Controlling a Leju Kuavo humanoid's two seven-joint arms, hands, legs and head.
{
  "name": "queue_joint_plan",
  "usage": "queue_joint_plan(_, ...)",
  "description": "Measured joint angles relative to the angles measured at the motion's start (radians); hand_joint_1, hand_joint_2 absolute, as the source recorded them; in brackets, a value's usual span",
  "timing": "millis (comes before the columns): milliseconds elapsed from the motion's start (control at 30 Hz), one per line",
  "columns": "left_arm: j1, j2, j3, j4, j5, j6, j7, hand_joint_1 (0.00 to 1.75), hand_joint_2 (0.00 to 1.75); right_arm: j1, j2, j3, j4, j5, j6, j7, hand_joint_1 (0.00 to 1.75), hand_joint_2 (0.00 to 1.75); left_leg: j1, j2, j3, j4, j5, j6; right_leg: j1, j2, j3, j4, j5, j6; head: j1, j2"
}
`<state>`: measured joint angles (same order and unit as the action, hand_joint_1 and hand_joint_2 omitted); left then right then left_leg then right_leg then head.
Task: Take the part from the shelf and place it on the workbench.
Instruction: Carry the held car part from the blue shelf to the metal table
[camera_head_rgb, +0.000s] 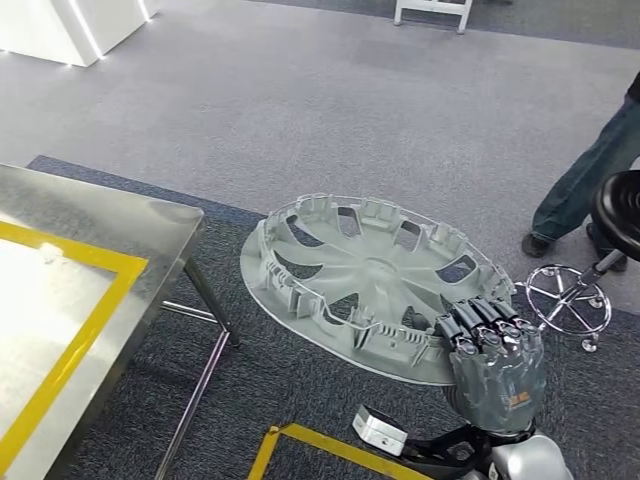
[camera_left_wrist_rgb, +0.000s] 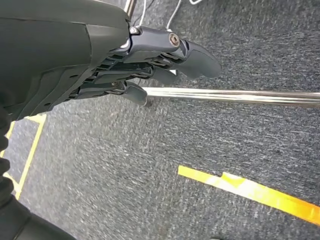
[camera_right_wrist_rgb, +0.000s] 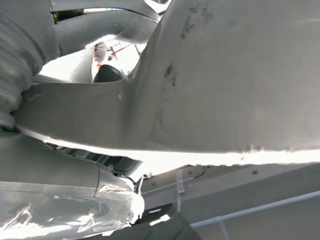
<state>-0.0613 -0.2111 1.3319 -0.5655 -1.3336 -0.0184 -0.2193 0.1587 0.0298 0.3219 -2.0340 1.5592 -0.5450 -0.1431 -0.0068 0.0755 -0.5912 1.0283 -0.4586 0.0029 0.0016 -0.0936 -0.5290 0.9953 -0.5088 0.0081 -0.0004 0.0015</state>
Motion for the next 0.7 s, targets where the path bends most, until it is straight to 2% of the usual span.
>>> queue_joint_plan(33, -0.001, 0.001, 0.000, 0.000, 0.000, 0.000, 0.000, 0.00, 1.75, 0.000, 0.000, 0.000, 0.000, 0.000, 0.000, 0.000, 1.75, 1.75, -0.004, 0.009, 0.006, -0.015, -0.002, 0.006, 0.003, -0.011, 0.001, 0.001, -0.003, 0.004, 0.000, 0.000)
queue_joint_plan(100, 0.001, 0.002, 0.000, 0.000, 0.000, 0.000, 0.001, 0.00, 1.75, -0.002, 0.000, 0.000, 0.000, 0.000, 0.001, 0.001, 1.75, 1.75, -0.003, -0.012, 0.004, -0.021, -0.001, 0.016, 0.003, -0.027, 0.004, 0.000, -0.009, 0.013, 0.000, 0.000)
queue_joint_plan(133, 0.003, 0.002, 0.000, 0.000, 0.000, 0.000, 0.002, 0.00, 1.75, -0.002, 0.001, 0.000, 0.000, 0.000, 0.001, 0.001, 1.75, 1.75, 0.000, -0.024, 0.006, -0.025, 0.002, 0.022, 0.001, -0.012, 0.001, 0.009, -0.018, 0.019, 0.001, 0.000)
queue_joint_plan(167, 0.003, 0.002, 0.001, 0.000, 0.000, 0.000, 0.002, 0.00, 1.75, -0.002, 0.001, 0.000, 0.000, 0.000, 0.001, 0.001, 1.75, 1.75, 0.004, -0.037, 0.007, -0.028, 0.004, 0.027, -0.002, 0.013, -0.010, 0.035, -0.036, 0.023, 0.003, 0.000)
queue_joint_plan(233, 0.000, 0.002, 0.001, 0.000, 0.000, 0.000, 0.003, 0.00, 1.75, -0.001, 0.001, 0.001, -0.001, 0.000, 0.002, 0.001, 1.75, 1.75, 0.008, -0.061, 0.008, -0.030, 0.007, 0.034, -0.008, 0.073, -0.065, 0.155, -0.095, 0.032, 0.008, 0.000)
queue_joint_plan(267, -0.002, 0.003, 0.001, 0.000, 0.000, -0.001, 0.003, 0.00, 1.75, 0.000, 0.001, 0.001, -0.001, 0.000, 0.002, 0.001, 1.75, 1.75, 0.008, -0.074, 0.008, -0.030, 0.007, 0.035, -0.009, 0.085, -0.102, 0.227, -0.123, 0.035, 0.010, 0.000)
queue_joint_plan(300, -0.002, 0.002, 0.001, 0.001, 0.000, -0.001, 0.003, 0.00, 1.75, 0.000, 0.001, 0.001, -0.001, 0.000, 0.002, 0.001, 1.75, 1.75, 0.008, -0.088, 0.008, -0.030, 0.008, 0.035, -0.010, 0.090, -0.133, 0.282, -0.137, 0.038, 0.011, 0.000)
queue_joint_plan(333, -0.001, 0.002, 0.001, 0.001, 0.000, -0.001, 0.004, 0.00, 1.75, 0.000, 0.001, 0.001, -0.001, 0.000, 0.002, 0.002, 1.75, 1.75, 0.009, -0.102, 0.009, -0.030, 0.007, 0.035, -0.011, 0.091, -0.148, 0.298, -0.128, 0.039, 0.011, 0.000)
queue_joint_plan(367, -0.001, 0.001, 0.001, 0.002, 0.000, -0.001, 0.004, 0.00, 1.75, 0.001, 0.000, 0.001, 0.000, 0.000, 0.003, 0.002, 1.75, 1.75, 0.010, -0.117, 0.010, -0.029, 0.007, 0.034, -0.013, 0.092, -0.144, 0.276, -0.101, 0.040, 0.011, 0.000)
queue_joint_plan(400, 0.000, 0.001, 0.001, 0.003, 0.000, -0.002, 0.005, 0.00, 1.75, 0.000, 0.000, 0.001, 0.000, 0.000, 0.004, 0.003, 1.75, 1.75, 0.011, -0.131, 0.012, -0.029, 0.007, 0.032, -0.015, 0.099, -0.122, 0.217, -0.060, 0.040, 0.011, 0.000)
queue_joint_plan(433, 0.000, 0.001, 0.001, 0.003, 0.000, -0.002, 0.006, 0.00, 1.75, 0.000, 0.000, 0.001, 0.000, 0.000, 0.005, 0.004, 1.75, 1.75, 0.012, -0.145, 0.013, -0.028, 0.006, 0.029, -0.019, 0.118, -0.091, 0.144, -0.022, 0.041, 0.011, 0.000)
queue_joint_plan(467, -0.001, 0.001, 0.001, 0.003, -0.001, -0.002, 0.008, 0.00, 1.75, -0.001, 0.000, 0.001, 0.000, 0.000, 0.006, 0.005, 1.75, 1.75, 0.012, -0.157, 0.012, -0.024, 0.004, 0.024, -0.024, 0.140, -0.061, 0.078, 0.001, 0.041, 0.012, 0.000)
queue_joint_plan(500, -0.001, 0.001, 0.001, 0.003, -0.001, -0.003, 0.009, 0.00, 1.75, -0.001, 0.000, 0.001, -0.001, 0.000, 0.008, 0.005, 1.75, 1.75, 0.012, -0.168, 0.008, -0.022, 0.004, 0.017, -0.026, 0.158, -0.040, 0.035, 0.013, 0.040, 0.012, 0.000)
queue_joint_plan(533, -0.001, 0.001, 0.001, 0.003, -0.002, -0.003, 0.010, 0.00, 1.75, -0.002, 0.001, 0.002, -0.001, 0.000, 0.009, 0.006, 1.75, 1.75, 0.013, -0.178, 0.003, -0.020, 0.005, 0.010, -0.027, 0.170, -0.031, 0.018, 0.012, 0.037, 0.012, 0.000)
queue_joint_plan(600, 0.002, 0.002, 0.002, 0.003, -0.004, -0.003, 0.012, 0.00, 1.75, -0.004, 0.001, 0.002, -0.001, 0.000, 0.012, 0.007, 1.75, 1.75, 0.016, -0.195, -0.005, -0.019, 0.009, -0.003, -0.025, 0.157, -0.027, 0.015, 0.011, 0.025, 0.012, 0.000)
queue_joint_plan(633, 0.003, 0.002, 0.002, 0.003, -0.005, -0.003, 0.012, 0.00, 1.75, -0.004, 0.001, 0.003, -0.001, 0.000, 0.014, 0.007, 1.75, 1.75, 0.017, -0.187, -0.009, -0.014, 0.006, -0.009, -0.025, 0.146, -0.026, 0.013, 0.012, 0.019, 0.011, 0.000)
queue_joint_plan(700, 0.003, 0.002, 0.003, 0.004, -0.007, -0.004, 0.014, 0.00, 1.75, -0.005, 0.001, 0.004, -0.001, 0.000, 0.016, 0.010, 1.75, 1.75, 0.015, -0.140, -0.037, 0.045, -0.034, -0.017, -0.025, 0.119, -0.022, 0.008, 0.014, 0.006, 0.004, 0.000)
